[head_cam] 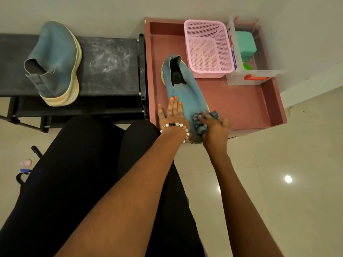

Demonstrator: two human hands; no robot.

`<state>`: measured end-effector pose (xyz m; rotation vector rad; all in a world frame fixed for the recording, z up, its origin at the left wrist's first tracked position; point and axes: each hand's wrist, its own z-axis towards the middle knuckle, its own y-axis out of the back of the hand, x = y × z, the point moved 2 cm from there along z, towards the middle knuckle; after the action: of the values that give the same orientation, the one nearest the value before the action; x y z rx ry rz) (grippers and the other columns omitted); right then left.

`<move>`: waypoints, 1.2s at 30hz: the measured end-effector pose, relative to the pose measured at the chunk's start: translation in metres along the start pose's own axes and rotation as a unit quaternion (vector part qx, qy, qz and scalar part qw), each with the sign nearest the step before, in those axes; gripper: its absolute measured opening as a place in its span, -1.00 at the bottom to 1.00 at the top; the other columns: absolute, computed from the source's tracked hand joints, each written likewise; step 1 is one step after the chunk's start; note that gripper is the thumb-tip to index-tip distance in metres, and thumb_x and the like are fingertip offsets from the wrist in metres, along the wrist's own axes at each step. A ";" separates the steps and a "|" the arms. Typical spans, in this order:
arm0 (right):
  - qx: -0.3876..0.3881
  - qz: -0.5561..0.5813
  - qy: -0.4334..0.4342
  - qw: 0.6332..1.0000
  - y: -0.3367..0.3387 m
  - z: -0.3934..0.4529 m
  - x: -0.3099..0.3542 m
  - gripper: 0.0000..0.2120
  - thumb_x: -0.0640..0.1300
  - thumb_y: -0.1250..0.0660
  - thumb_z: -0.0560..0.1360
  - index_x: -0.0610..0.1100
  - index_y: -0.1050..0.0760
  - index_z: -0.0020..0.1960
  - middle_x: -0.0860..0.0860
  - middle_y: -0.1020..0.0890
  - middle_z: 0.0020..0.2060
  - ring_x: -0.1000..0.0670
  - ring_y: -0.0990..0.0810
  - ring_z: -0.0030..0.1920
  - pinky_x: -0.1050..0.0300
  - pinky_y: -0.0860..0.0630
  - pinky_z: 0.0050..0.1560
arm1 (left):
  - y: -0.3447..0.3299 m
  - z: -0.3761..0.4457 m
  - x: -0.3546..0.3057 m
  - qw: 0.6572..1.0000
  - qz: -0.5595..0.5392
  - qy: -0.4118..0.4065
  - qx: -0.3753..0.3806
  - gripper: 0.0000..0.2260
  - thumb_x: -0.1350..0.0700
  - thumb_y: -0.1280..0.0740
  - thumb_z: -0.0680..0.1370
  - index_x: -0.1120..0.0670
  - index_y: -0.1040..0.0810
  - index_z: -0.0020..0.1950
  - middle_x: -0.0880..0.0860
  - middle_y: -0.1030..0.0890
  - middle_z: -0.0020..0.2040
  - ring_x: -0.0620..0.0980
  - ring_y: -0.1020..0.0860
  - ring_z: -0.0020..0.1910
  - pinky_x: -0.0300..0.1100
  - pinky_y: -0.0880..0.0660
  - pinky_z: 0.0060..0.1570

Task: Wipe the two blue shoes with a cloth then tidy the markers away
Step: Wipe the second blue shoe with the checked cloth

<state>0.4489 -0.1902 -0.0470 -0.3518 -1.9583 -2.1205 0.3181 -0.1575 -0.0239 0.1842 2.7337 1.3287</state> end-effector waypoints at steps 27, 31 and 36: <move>0.052 -0.263 0.140 0.953 -0.002 0.068 0.004 -0.64 0.00 -0.25 0.53 0.02 -0.45 0.32 0.08 -0.36 0.42 -0.20 -0.31 0.34 -0.25 -0.28 0.16 | -0.004 0.009 0.000 0.999 -0.027 0.010 0.028 -0.04 -0.31 -0.19 0.52 0.16 0.44 0.48 0.13 0.51 0.44 0.09 0.48 0.44 0.35 0.32 0.36; 0.056 -0.225 0.100 0.968 -0.011 0.097 0.025 -0.57 -0.01 -0.05 0.53 0.00 -0.43 0.35 0.07 -0.33 0.43 -0.26 -0.30 0.35 -0.20 -0.41 0.07 | -0.002 0.007 -0.001 1.000 -0.008 0.008 0.017 -0.09 -0.23 -0.19 0.56 0.16 0.43 0.48 0.15 0.51 0.44 0.11 0.48 0.44 0.36 0.29 0.36; 0.075 -0.126 0.055 0.988 -0.013 0.064 0.021 -0.52 -0.21 -0.27 0.47 -0.10 -0.39 0.39 -0.04 -0.35 0.43 -0.35 -0.31 0.33 -0.19 -0.45 0.17 | -0.003 0.005 -0.001 1.000 -0.008 0.005 0.020 -0.10 -0.25 -0.15 0.57 0.19 0.44 0.47 0.18 0.51 0.44 0.14 0.48 0.43 0.37 0.32 0.34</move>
<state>0.4261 -0.1251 -0.0476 0.0423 -2.1779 -2.0641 0.3192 -0.1555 -0.0299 0.1581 2.7650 1.2750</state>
